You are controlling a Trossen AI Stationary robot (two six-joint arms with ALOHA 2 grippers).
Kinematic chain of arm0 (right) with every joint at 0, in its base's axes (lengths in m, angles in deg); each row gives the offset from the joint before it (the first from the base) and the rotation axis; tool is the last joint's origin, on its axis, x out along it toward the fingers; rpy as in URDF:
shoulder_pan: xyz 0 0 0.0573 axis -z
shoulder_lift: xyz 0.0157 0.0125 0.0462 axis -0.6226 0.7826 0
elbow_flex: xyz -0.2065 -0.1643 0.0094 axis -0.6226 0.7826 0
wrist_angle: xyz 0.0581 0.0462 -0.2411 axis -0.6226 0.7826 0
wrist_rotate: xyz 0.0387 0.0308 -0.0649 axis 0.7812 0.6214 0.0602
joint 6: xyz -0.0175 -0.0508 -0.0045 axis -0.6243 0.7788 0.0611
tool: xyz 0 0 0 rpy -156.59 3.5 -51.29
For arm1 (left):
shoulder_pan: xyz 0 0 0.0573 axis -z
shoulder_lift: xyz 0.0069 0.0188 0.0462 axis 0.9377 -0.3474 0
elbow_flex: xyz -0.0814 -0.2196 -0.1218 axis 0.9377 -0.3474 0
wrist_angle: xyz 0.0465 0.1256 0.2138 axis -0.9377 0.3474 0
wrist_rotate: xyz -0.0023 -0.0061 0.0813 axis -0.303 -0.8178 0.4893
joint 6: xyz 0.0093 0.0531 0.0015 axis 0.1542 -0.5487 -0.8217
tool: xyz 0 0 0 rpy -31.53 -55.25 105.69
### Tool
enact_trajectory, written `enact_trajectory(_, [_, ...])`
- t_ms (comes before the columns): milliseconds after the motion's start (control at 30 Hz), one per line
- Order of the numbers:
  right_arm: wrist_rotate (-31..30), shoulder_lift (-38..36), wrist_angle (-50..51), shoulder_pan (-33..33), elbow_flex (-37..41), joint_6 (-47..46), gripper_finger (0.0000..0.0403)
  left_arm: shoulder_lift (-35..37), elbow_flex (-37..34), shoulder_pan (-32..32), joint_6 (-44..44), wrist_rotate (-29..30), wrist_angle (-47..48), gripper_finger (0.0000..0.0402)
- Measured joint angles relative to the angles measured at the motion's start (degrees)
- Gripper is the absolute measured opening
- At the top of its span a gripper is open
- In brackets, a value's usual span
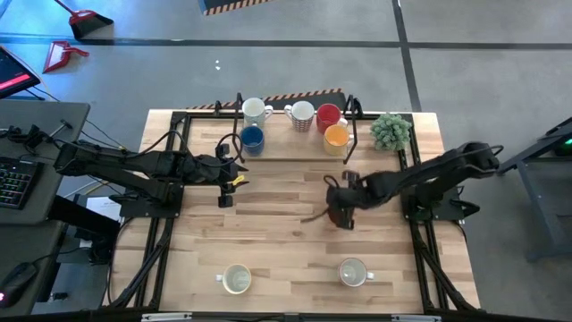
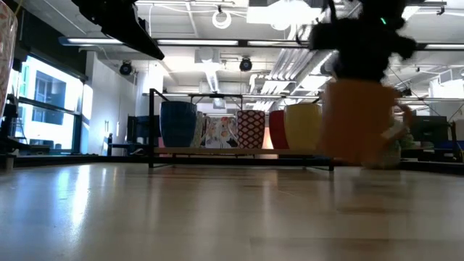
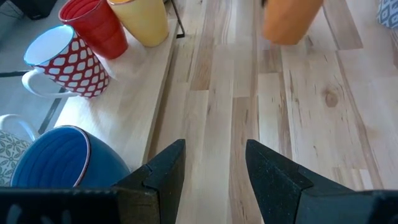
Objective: Place coffee mugs
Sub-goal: Put the orange mug on the shelf
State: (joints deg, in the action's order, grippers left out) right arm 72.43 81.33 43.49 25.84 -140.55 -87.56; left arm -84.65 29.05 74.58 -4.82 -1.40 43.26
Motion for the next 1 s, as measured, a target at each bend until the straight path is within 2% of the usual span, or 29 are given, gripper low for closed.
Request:
enact_trajectory(200, [-0.6, -1.1, 9.1, 5.1, -11.1, 6.2, 0.0000, 0.0, 0.0, 0.0, 0.0, 0.0, 0.0, 0.0159])
enact_trajectory(400, [1.2, 0.1, 11.9, 11.2, -18.8, 9.7, 0.0000, 0.0, 0.0, 0.0, 0.9, 0.0, 0.0, 0.0159])
enact_trajectory(500, [1.2, 2.2, 10.1, 14.1, -22.7, 11.7, 0.0000, 0.0, 0.0, 0.0, 0.9, 0.0, 0.0, 0.0159])
enact_trajectory(700, [2.1, 12.8, 10.0, 18.3, -32.1, 17.7, 0.0000, 0.0, 0.0, 0.0, -1.0, 0.0, 0.5, 0.0159])
enact_trajectory(1000, [4.1, 29.9, 12.4, 23.3, -51.9, 21.0, 0.0000, 0.0, 0.0, 0.0, -4.6, 0.1, 1.9, 0.0159])
